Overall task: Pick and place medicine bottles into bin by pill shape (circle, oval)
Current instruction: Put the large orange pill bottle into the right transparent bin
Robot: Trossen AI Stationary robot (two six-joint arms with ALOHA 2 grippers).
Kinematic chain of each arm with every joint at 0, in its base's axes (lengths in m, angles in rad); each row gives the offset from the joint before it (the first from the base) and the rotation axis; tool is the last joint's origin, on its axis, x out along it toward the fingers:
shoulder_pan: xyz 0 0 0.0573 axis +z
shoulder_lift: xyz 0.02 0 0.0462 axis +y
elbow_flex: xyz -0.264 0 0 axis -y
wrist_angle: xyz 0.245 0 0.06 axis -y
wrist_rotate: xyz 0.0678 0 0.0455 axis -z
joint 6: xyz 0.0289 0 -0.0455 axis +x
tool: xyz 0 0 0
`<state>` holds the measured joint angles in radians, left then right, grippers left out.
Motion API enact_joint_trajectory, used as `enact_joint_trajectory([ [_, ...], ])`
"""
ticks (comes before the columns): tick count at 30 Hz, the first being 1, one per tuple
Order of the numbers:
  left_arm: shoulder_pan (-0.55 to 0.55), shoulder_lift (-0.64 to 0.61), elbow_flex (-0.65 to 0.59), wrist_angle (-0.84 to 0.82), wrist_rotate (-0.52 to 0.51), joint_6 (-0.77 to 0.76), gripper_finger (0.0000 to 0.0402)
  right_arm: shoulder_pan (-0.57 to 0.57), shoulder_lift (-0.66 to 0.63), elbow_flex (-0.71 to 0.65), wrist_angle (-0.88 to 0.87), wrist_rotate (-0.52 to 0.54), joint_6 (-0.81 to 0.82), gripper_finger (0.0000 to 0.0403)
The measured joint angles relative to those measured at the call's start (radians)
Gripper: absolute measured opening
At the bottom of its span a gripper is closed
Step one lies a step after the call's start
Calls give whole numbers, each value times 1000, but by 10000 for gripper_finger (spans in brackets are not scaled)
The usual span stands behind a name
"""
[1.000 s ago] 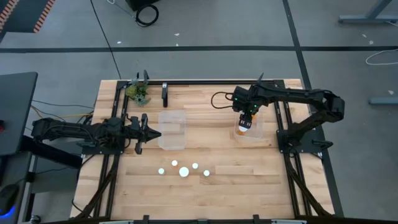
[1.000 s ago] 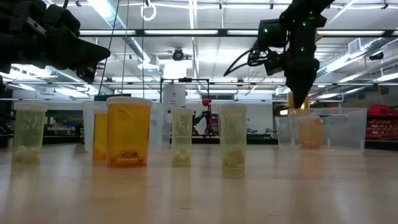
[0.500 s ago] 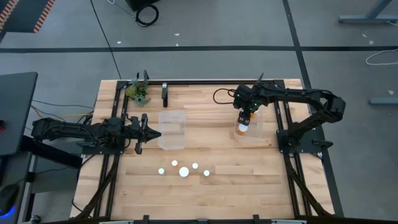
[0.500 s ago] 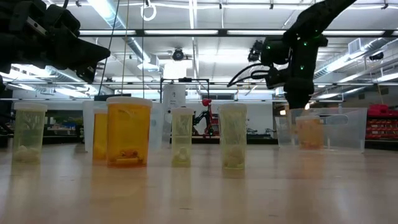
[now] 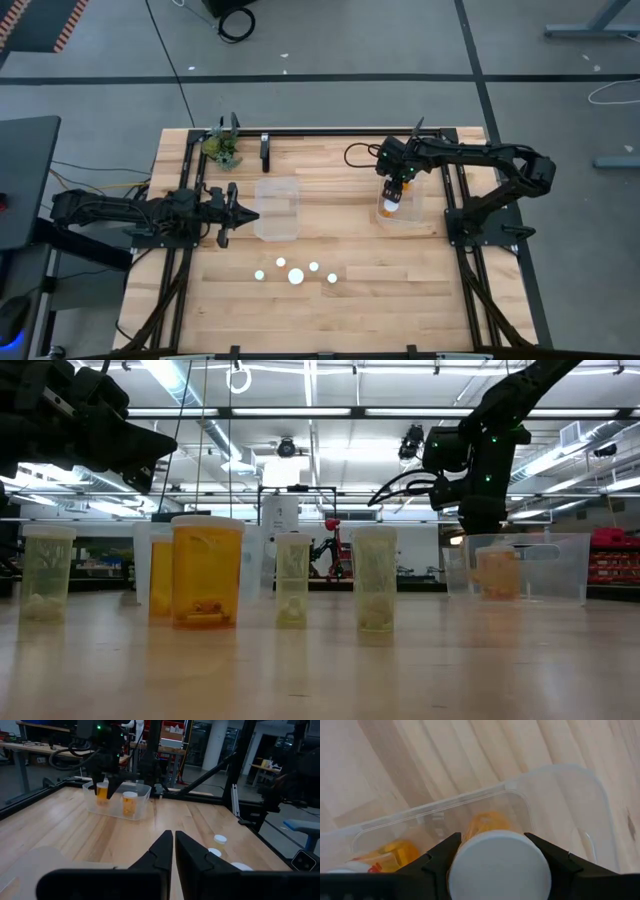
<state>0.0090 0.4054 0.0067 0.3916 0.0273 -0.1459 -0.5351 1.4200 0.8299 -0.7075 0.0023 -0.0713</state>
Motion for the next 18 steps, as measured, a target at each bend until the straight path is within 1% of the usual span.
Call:
enact_joint_trajectory([
  [8,0,0,0,0,0,0,36,0,0,0,0,-4,1,236],
  [13,0,0,0,0,0,0,29,0,0,0,0,-4,1,241],
  [18,0,0,0,0,0,0,26,0,0,2,-2,-4,6,258],
])
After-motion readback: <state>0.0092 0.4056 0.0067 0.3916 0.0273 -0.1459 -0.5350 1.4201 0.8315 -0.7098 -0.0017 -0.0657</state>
